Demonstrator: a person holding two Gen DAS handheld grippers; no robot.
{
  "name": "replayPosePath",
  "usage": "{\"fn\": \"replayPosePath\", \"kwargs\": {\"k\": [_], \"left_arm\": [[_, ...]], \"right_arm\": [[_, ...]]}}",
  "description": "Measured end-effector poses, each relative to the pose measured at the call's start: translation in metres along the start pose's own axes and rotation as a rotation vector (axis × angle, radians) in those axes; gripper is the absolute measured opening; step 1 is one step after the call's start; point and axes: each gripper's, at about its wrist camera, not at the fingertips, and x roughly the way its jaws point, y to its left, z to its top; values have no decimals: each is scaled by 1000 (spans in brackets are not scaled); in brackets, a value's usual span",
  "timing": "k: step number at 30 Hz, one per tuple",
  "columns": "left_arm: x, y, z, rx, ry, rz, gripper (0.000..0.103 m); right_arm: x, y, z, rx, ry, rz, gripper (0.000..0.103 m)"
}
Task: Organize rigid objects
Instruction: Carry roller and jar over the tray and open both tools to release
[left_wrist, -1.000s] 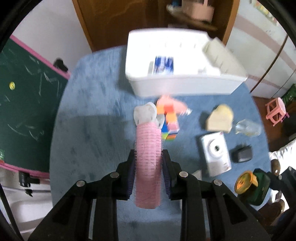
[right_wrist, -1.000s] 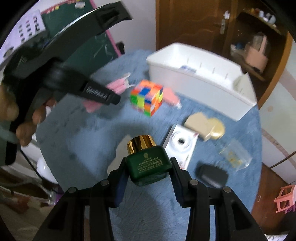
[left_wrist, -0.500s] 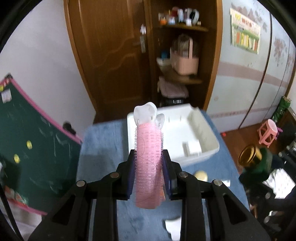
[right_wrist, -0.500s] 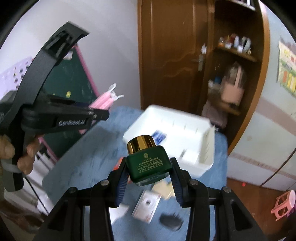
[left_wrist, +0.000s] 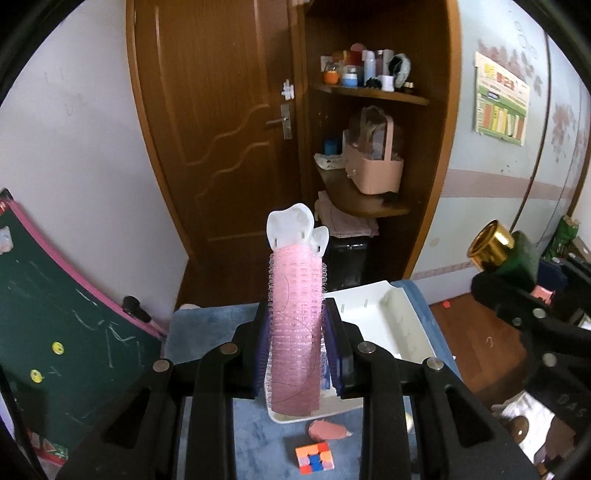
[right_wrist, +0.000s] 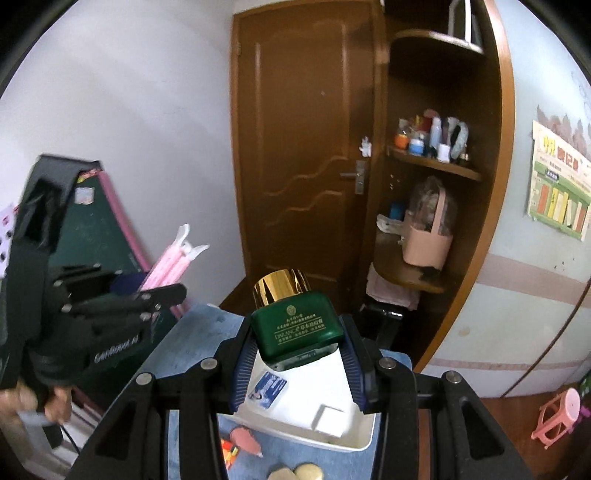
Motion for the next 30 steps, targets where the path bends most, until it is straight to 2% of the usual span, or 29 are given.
{"fn": "replayPosePath", "kwargs": {"k": [5, 10, 17, 20, 26, 30], "left_arm": [[61, 7, 0, -29, 61, 22, 28], [129, 13, -12, -46, 156, 12, 28], [229, 15, -54, -85, 306, -28, 28], [262, 10, -72, -65, 378, -13, 28], [292, 3, -86, -86, 449, -31, 28], [302, 1, -91, -83, 485, -26, 28]], "right_arm": [[58, -6, 13, 34, 94, -37, 43], [129, -14, 1, 117, 238, -36, 43], [228, -32, -58, 273, 465, -38, 43], [267, -39, -95, 335, 565, -46, 43], [313, -41, -143, 387, 681, -69, 43], [326, -45, -158, 404, 713, -75, 43]]}}
